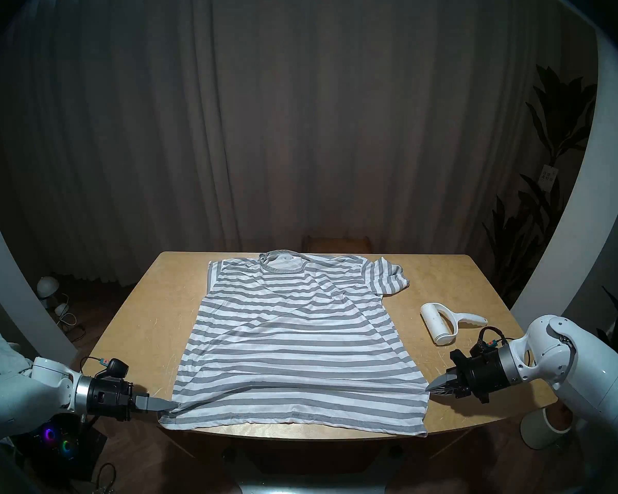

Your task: Use the fur roller to clean a top

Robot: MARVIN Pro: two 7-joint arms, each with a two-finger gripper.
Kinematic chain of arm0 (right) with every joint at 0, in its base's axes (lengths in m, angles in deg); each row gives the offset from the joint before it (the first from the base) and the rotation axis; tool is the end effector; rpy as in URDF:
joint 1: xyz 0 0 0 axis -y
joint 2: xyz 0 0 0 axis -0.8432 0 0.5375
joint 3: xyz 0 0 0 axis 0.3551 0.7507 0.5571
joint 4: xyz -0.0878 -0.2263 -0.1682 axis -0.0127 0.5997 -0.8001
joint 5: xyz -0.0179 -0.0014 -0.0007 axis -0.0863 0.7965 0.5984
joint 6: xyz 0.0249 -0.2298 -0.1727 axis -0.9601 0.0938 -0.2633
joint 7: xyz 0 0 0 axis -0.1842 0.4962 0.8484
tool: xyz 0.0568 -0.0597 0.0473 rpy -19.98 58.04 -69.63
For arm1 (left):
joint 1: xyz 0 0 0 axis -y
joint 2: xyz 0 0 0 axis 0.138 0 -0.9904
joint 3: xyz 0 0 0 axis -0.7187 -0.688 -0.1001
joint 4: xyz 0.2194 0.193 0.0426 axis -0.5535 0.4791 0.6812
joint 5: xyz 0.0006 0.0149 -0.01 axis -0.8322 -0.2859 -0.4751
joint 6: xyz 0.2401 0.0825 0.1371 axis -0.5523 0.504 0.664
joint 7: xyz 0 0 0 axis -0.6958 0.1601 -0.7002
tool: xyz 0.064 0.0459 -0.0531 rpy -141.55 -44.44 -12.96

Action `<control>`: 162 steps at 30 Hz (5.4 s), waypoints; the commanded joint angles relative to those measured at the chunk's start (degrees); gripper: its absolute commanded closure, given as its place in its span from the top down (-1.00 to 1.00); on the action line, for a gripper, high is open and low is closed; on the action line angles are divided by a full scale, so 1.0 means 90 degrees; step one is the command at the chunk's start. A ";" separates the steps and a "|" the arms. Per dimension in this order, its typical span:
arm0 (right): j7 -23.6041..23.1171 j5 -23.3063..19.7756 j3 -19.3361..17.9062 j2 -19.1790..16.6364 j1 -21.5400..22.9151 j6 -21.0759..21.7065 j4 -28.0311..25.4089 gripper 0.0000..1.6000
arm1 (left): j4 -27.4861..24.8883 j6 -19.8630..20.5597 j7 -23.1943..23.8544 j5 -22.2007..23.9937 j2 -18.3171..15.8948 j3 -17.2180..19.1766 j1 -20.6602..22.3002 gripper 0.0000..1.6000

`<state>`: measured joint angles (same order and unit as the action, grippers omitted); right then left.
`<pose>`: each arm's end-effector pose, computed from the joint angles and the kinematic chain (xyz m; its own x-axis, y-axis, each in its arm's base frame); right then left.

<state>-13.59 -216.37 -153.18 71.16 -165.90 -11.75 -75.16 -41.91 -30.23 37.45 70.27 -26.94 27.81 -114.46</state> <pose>0.2615 -0.1559 -0.2964 0.8972 -0.4109 -0.1621 -0.4084 -0.6318 -0.6589 0.2172 0.2491 -0.3378 0.9409 0.0743 0.3304 -0.2552 -0.4859 0.8359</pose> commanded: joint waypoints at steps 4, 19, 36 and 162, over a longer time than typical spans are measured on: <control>0.0040 -0.0054 0.0009 -0.0109 0.0101 -0.0001 0.0022 -1.00 | 0.0044 0.0145 0.0092 -0.0095 0.0027 -0.0529 -0.0595 -1.00; 0.0189 -0.0107 0.0166 -0.0237 0.0165 -0.0001 0.0080 -1.00 | -0.0077 0.0077 0.0198 -0.0043 -0.0030 -0.0666 -0.0767 -1.00; 0.0325 -0.0182 0.0331 -0.0402 0.0270 -0.0001 0.0133 -1.00 | -0.0101 -0.0030 0.0103 0.0003 -0.0035 -0.0743 -0.0801 -1.00; -0.0387 0.0660 -0.0725 0.0079 0.2154 -0.1751 -0.0238 1.00 | -0.0295 -0.4736 -0.1557 0.2462 -0.0252 0.1740 0.0049 1.00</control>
<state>-15.62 -211.84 -159.69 70.14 -149.35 -25.58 -77.15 -43.36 -71.33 25.34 92.70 -29.59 42.69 -115.85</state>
